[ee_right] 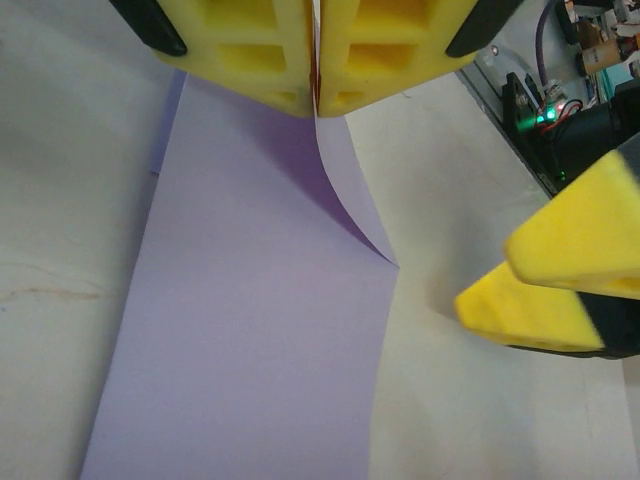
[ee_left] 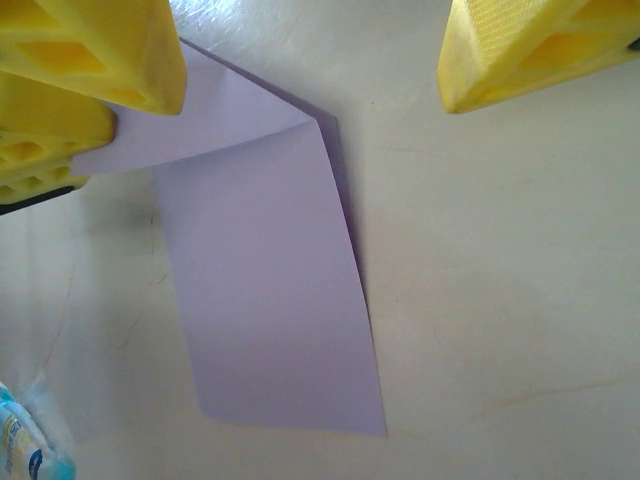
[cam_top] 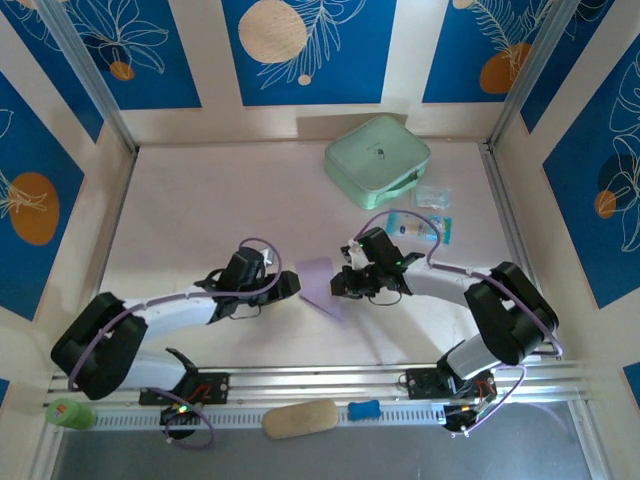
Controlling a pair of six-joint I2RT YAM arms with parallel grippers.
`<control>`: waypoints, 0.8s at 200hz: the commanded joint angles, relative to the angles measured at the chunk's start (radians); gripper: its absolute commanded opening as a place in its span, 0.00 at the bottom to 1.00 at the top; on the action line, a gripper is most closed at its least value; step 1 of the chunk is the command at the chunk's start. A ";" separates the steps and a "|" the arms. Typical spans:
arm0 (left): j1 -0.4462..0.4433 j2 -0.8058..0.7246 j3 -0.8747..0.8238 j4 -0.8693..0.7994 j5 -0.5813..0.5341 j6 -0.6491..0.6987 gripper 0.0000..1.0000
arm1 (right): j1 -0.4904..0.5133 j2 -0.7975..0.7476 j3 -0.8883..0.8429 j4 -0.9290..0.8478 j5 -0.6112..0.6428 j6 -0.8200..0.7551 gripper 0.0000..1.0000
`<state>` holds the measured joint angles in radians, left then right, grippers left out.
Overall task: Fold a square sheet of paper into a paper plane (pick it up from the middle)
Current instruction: Fourth fold the wing at the center of the table.
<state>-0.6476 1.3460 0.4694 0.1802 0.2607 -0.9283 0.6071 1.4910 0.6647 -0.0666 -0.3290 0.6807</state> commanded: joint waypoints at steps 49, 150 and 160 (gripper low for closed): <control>0.020 0.144 0.079 0.141 0.117 -0.076 0.63 | -0.033 -0.047 -0.058 0.058 -0.072 0.012 0.09; 0.026 0.297 0.115 0.259 0.171 -0.128 0.36 | -0.056 -0.050 -0.088 0.088 -0.089 0.025 0.09; 0.026 0.306 0.114 0.271 0.174 -0.131 0.30 | -0.058 -0.048 -0.089 0.088 -0.087 0.025 0.09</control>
<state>-0.6300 1.6272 0.5655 0.3904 0.4015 -1.0473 0.5564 1.4559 0.5922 0.0154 -0.3935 0.7002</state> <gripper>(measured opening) 0.357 0.087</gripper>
